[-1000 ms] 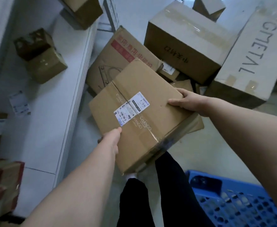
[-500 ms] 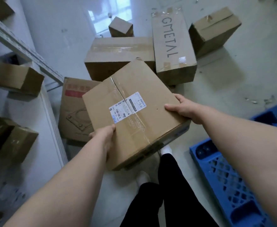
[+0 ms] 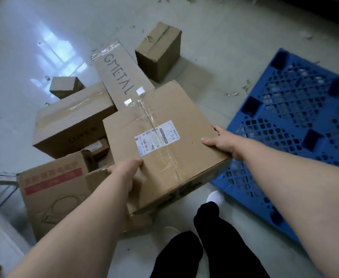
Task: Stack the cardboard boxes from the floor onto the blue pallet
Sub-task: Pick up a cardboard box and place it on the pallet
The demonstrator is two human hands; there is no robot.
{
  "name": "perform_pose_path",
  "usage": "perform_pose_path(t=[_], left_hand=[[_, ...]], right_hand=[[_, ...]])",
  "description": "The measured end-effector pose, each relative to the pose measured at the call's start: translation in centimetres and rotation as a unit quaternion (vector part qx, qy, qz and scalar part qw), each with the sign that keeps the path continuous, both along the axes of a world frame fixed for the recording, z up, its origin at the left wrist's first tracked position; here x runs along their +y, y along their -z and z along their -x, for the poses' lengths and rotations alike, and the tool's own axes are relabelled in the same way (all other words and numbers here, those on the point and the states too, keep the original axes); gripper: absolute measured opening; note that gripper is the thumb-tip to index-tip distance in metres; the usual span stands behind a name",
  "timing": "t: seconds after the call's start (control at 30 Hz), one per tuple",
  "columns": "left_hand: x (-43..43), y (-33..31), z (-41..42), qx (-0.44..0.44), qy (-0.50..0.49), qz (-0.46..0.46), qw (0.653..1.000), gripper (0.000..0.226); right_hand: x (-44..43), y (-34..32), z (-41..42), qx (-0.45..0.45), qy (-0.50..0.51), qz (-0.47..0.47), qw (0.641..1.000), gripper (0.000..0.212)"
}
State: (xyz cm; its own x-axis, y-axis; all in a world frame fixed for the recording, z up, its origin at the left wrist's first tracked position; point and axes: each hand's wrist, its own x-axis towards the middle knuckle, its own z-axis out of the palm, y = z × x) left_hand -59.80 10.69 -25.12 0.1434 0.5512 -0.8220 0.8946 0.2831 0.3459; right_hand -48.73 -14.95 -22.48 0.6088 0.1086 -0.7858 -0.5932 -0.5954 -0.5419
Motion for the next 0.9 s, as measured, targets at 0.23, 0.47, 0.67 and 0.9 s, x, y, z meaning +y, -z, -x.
perform_pose_path(t=[0.23, 0.47, 0.67, 0.9], left_hand=[[-10.6, -0.9, -7.9, 0.019, 0.114, -0.021, 0.993, 0.097], [-21.0, 0.0, -15.6, 0.032, 0.221, -0.022, 0.975, 0.102], [-29.1, 1.3, -19.3, 0.029, 0.303, -0.035, 0.952, 0.094], [-34.5, 2.8, -21.6, 0.025, 0.371, -0.033, 0.928, 0.095]], right_hand=[[-11.6, 0.7, -2.1, 0.028, 0.128, -0.025, 0.991, 0.075], [-22.8, 2.6, -3.7, 0.044, 0.226, -0.034, 0.973, 0.08], [-30.8, 4.3, -4.0, 0.046, 0.287, -0.011, 0.957, 0.087], [-35.4, 6.3, -2.4, 0.054, 0.356, -0.006, 0.933, 0.087]])
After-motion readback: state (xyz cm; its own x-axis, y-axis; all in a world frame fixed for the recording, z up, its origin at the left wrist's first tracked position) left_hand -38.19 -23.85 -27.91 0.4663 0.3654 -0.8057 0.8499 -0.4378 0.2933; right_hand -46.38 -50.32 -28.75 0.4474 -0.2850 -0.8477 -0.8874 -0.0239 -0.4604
